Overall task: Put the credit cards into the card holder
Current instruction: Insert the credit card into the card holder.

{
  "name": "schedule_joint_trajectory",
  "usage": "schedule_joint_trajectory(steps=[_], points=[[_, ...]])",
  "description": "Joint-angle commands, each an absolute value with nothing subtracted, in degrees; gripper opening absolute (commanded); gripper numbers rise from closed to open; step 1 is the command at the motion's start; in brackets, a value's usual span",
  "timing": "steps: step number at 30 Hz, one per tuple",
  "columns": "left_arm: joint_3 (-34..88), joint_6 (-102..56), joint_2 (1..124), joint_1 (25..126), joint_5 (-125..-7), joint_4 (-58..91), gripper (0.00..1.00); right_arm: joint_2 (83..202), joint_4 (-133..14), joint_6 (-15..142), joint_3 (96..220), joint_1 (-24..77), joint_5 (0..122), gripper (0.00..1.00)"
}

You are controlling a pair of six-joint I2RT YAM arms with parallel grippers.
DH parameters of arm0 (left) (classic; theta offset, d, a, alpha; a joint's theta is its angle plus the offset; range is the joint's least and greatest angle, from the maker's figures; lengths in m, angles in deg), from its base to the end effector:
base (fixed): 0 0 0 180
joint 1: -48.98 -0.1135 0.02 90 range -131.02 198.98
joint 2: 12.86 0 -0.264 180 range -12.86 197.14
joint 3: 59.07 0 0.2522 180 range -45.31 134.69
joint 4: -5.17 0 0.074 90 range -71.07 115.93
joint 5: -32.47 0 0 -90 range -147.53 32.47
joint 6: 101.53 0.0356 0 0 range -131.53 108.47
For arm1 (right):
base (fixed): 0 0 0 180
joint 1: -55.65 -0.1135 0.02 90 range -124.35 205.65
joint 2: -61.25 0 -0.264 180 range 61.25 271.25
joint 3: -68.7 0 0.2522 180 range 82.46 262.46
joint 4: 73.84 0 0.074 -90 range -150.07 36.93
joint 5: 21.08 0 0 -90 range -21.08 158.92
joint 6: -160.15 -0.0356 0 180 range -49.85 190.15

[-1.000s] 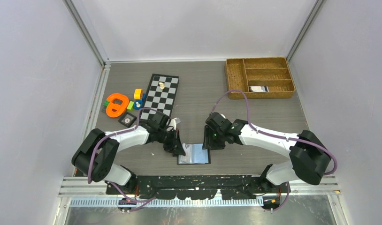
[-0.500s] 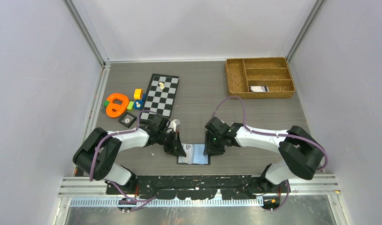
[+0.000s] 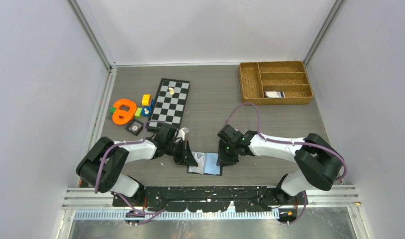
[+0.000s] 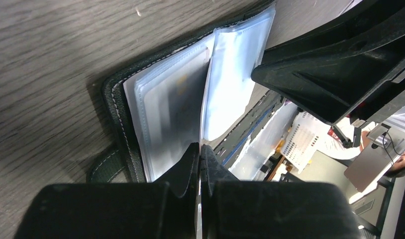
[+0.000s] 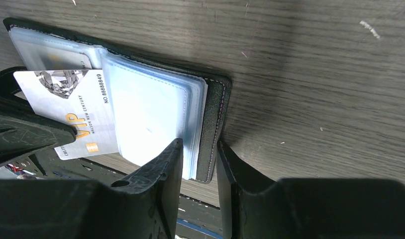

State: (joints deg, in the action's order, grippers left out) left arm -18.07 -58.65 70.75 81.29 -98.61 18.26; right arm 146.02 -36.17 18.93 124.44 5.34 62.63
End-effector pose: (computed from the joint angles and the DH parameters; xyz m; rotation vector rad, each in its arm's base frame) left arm 0.1845 -0.1443 0.1218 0.0399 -2.8262 1.3629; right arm 0.1629 0.2023 0.1536 -0.0099 2.9149 0.5668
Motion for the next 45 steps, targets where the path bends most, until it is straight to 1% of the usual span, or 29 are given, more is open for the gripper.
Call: schedule_joint_trajectory(steps=[1, 6, 15, 21, 32, 36, 45], points=[[-20.3, -62.1, 69.2, 81.4, -97.8, 11.4, 0.0, 146.9, -36.9, 16.8, 125.0, 4.9, 65.4, 0.35], [-21.2, -63.7, 67.6, 81.4, -95.3, 10.8, 0.0, 145.9, -34.9, 16.2, 125.5, 4.9, 68.0, 0.35], [-20.7, -62.6, 65.5, 81.4, -93.7, 14.1, 0.0, 140.2, -37.1, 16.5, 125.6, 5.0, 65.1, 0.36], [-20.7, -62.5, 65.4, 81.4, -93.5, 14.4, 0.0, 142.8, -40.1, 16.5, 124.6, 4.9, 62.8, 0.36], [-20.6, -62.6, 63.5, 81.3, -92.9, 15.3, 0.0, 144.7, -38.9, 16.3, 124.0, 4.9, 64.9, 0.35], [-20.6, -62.7, 63.4, 81.5, -92.8, 15.0, 0.0, 145.0, -40.9, 16.3, 123.1, 4.9, 63.6, 0.36], [-20.8, -64.8, 66.6, 84.3, -91.5, 9.8, 0.0, 146.3, -45.1, 15.9, 120.5, 4.9, 61.1, 0.35]])
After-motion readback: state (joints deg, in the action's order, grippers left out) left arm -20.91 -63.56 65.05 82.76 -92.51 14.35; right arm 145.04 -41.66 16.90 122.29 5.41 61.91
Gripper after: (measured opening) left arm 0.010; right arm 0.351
